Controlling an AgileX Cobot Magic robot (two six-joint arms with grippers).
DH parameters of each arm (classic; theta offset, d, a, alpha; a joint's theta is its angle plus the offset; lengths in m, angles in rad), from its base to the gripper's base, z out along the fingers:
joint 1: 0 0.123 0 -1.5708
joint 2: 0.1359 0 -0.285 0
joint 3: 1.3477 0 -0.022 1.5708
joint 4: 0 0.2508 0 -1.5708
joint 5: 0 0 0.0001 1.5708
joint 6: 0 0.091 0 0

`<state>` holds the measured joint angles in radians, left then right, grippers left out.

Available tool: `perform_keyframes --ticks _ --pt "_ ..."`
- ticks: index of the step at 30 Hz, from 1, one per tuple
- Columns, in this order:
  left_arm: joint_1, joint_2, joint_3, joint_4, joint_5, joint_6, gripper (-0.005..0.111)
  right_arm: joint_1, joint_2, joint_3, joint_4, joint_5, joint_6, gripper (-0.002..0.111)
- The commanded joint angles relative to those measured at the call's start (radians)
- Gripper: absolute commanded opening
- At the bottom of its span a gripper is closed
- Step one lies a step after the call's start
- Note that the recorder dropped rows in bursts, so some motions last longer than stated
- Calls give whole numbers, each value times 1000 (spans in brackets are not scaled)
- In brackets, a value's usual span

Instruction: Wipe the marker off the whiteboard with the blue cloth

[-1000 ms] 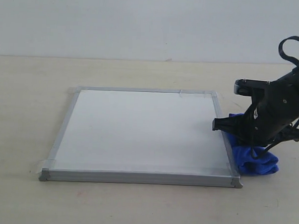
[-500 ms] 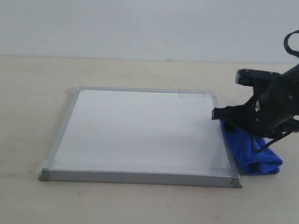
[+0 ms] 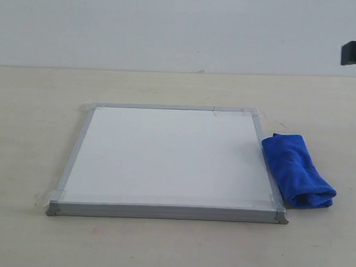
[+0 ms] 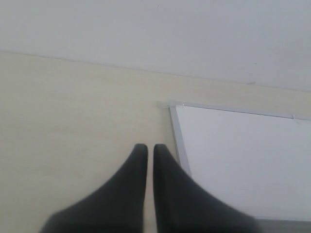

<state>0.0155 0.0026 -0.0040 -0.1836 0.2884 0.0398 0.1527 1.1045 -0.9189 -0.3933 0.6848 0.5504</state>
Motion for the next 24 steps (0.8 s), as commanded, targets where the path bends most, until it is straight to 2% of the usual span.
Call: perform_keyframes --ticks 1,4,19,24 --pt "3 -3 4 3 1 6 4 -3 -119 0 75 141 -154 0" --pt "3 -3 4 3 1 6 4 -3 -184 2 129 151 -233 0" --pt "3 -3 4 3 1 6 4 12 -382 2 142 178 -231 0" --pt "3 -3 4 3 1 6 4 15 -491 13 117 65 -231 0"
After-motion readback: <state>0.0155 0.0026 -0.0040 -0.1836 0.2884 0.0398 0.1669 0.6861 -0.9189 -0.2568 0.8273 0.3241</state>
